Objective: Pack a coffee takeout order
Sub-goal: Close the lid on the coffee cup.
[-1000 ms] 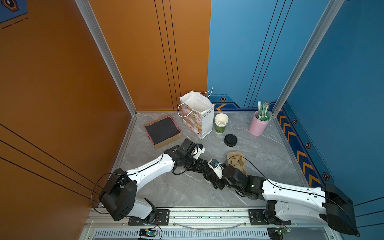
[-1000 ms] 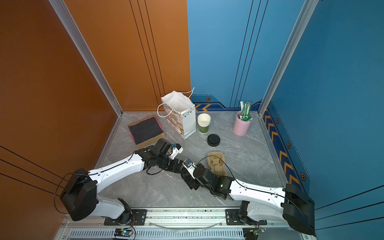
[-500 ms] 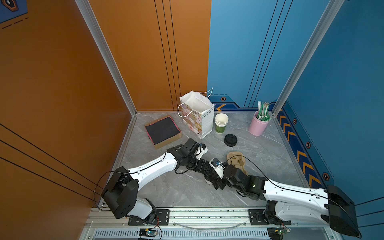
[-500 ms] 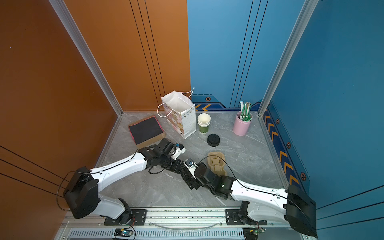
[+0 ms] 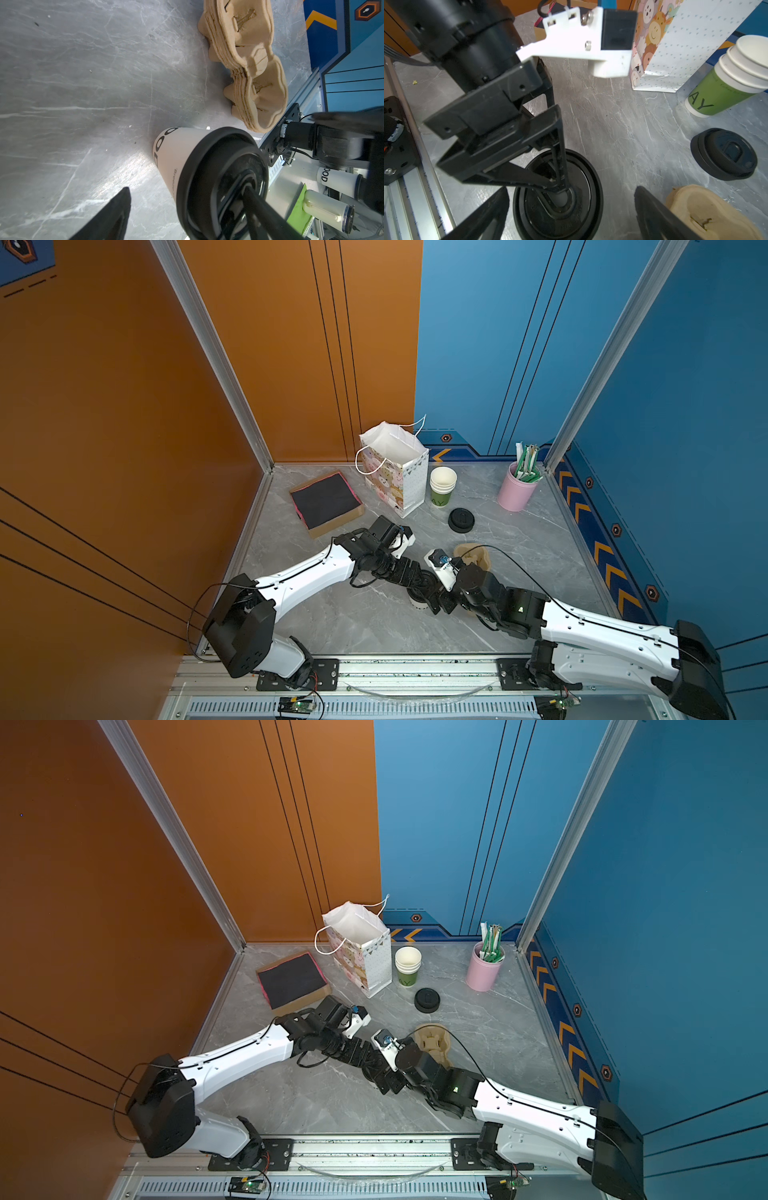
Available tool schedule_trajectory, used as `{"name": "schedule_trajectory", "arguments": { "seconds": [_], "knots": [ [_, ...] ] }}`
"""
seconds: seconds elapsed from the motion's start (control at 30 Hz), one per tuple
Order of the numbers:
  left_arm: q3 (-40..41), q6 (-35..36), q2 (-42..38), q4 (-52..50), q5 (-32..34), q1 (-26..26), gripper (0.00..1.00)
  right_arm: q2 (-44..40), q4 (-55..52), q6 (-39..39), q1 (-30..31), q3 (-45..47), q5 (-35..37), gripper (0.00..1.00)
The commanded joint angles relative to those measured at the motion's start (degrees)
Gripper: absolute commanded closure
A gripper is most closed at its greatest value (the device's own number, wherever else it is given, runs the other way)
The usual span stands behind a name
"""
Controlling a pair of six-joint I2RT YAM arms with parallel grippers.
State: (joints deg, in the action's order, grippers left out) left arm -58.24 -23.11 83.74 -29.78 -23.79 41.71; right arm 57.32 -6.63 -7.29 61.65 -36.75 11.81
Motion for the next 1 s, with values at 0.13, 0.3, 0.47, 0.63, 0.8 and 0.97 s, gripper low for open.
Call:
{"name": "schedule_trajectory", "arguments": {
  "seconds": [0.13,0.3,0.47,0.63,0.8,0.97],
  "knots": [
    [-6.25,1.84,0.66,-4.41,1.67,0.68,0.09,-3.81,-7.88,-0.99,-2.59,-4.66,-2.48,0.01],
    [-9.35,1.84,-2.19,-4.41,2.88,-0.11,0.03,-5.3,-13.08,-1.22,-5.39,-7.73,-6.61,0.0],
    [-8.65,3.14,-8.51,-4.59,8.5,-4.79,0.02,1.32,-26.48,-2.24,-9.0,-17.81,-11.37,0.0],
    [-4.43,4.59,-14.15,-4.67,9.7,-13.02,0.02,12.28,-40.19,-1.34,-9.18,-29.6,-12.8,0.0],
    [-1.18,6.99,-16.81,-4.74,9.09,-18.49,0.02,21.7,-47.55,-1.47,-8.63,-37.88,-14.41,0.0],
    [0.98,7.82,-17.1,-4.95,7.28,-21.48,0.02,29.75,-51.69,-1.22,-6.59,-42.11,-12.09,0.0]
  ]
}}
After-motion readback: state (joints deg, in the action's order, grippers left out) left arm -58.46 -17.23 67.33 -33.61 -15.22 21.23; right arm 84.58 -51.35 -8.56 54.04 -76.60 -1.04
